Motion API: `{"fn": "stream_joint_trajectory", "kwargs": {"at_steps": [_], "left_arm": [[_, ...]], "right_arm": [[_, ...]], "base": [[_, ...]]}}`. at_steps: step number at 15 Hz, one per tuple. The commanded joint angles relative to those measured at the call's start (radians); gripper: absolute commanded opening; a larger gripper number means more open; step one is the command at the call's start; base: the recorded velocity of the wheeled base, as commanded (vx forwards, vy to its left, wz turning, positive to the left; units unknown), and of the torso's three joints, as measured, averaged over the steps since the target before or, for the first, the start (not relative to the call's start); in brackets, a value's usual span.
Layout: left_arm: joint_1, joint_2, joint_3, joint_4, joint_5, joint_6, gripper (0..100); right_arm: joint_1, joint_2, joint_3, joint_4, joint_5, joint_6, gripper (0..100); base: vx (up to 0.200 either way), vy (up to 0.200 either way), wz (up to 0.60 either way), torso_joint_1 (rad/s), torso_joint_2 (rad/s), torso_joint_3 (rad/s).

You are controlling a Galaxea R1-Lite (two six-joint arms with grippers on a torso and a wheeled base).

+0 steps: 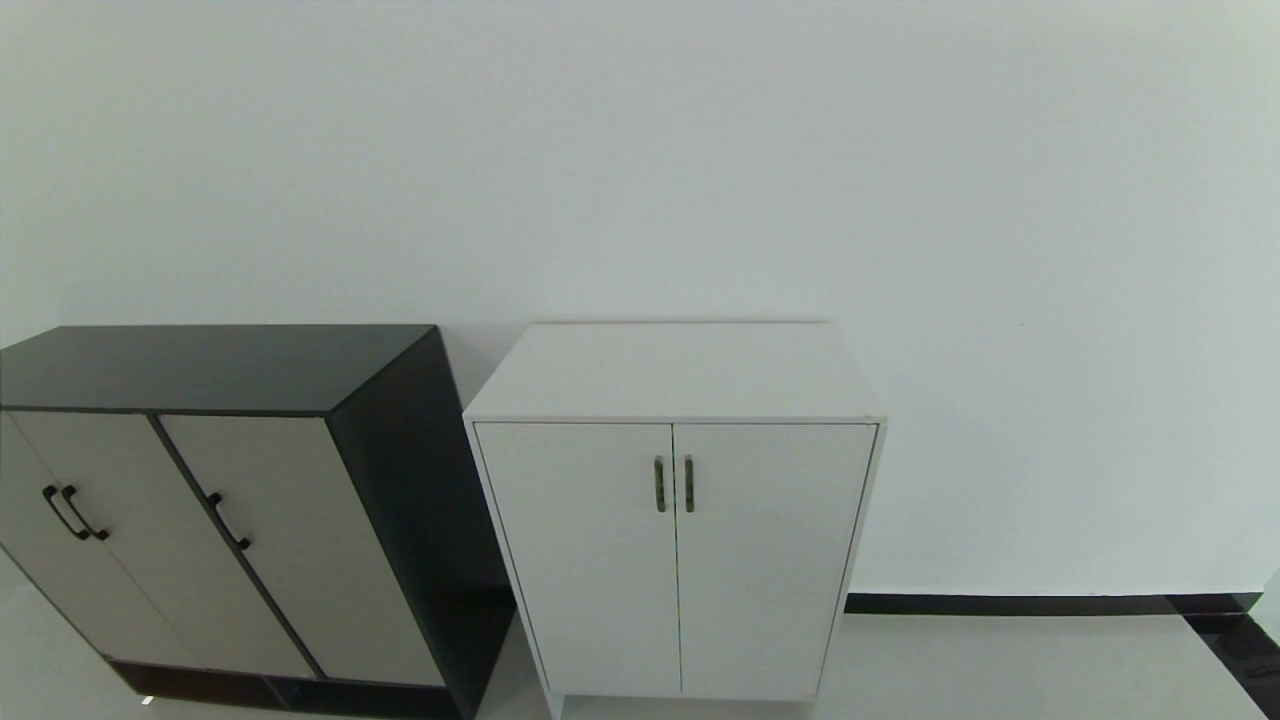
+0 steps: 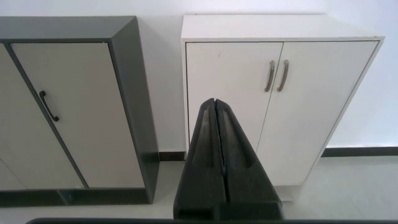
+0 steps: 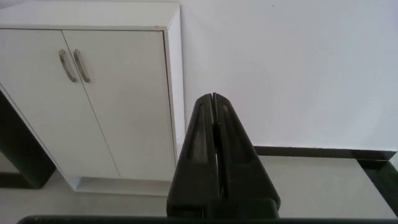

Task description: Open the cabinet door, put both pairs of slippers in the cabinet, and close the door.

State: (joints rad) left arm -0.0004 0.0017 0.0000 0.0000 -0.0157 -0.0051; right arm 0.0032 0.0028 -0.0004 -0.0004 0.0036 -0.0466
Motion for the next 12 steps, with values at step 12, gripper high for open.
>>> {"fn": "stream_joint_trajectory", "kwargs": {"at_steps": [12], "left_arm": [[-0.001,0.000,0.000,0.000,0.000,-0.001,0]], "right_arm": [[0.000,-0.003,0.000,0.000,0.004,0.031,0]], "base": [[0.000,0.000,0.00,0.000,0.00,0.000]]}}
